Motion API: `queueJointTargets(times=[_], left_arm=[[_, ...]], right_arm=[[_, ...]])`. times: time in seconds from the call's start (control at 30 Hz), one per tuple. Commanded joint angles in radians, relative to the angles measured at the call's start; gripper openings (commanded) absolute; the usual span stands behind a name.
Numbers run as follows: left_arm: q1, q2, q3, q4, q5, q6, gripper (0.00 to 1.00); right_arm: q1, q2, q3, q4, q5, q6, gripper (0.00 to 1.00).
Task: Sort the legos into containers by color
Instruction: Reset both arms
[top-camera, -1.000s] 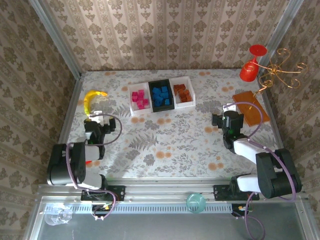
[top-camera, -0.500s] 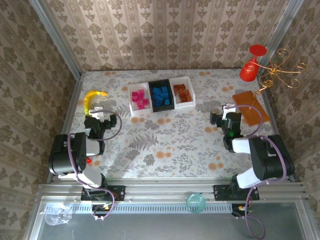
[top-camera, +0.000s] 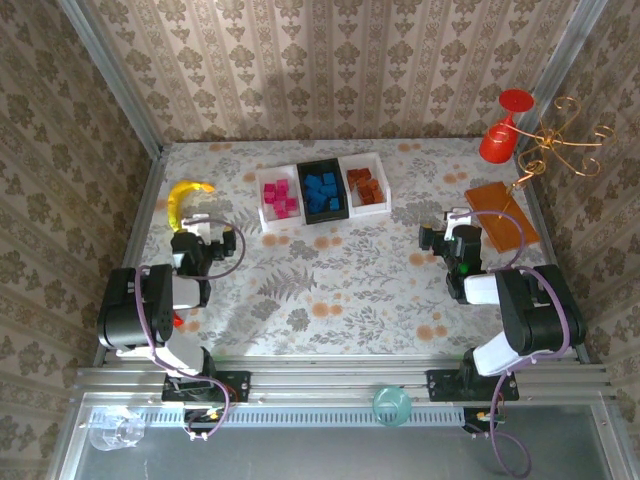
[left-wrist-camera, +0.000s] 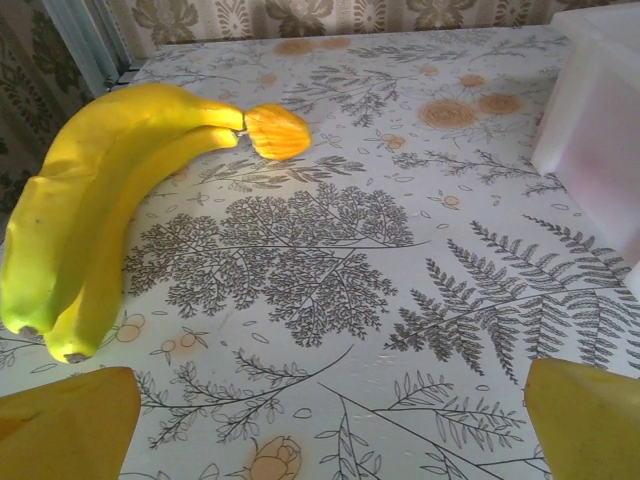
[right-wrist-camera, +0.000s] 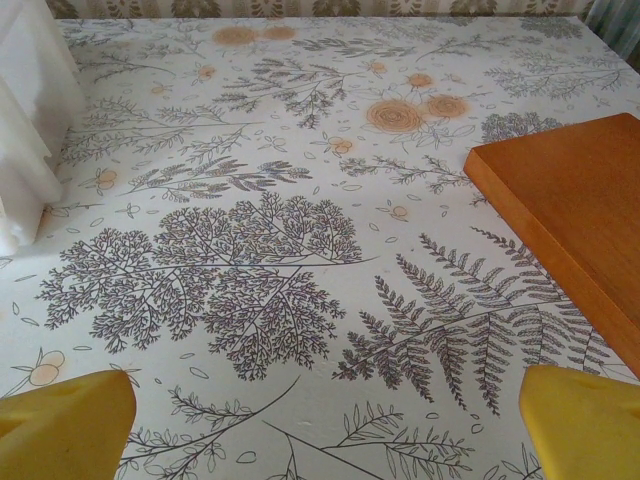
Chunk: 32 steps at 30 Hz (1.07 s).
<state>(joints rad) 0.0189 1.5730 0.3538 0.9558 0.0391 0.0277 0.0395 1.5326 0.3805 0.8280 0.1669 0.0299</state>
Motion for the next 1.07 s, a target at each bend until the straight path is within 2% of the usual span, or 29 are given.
queueJointTargets(times=[0.0,1.03], left_arm=[[-0.02,-0.016,0.036,-0.034,0.013,0.044,1.0],[-0.03,-0.016,0.036,-0.032,-0.001,0.051,1.0]], right_arm=[[-0.004,-0.006,0.023,0.033,-0.014,0.011,1.0],[-0.001,-0.005,0.022,0.035,-0.016,0.005,1.0]])
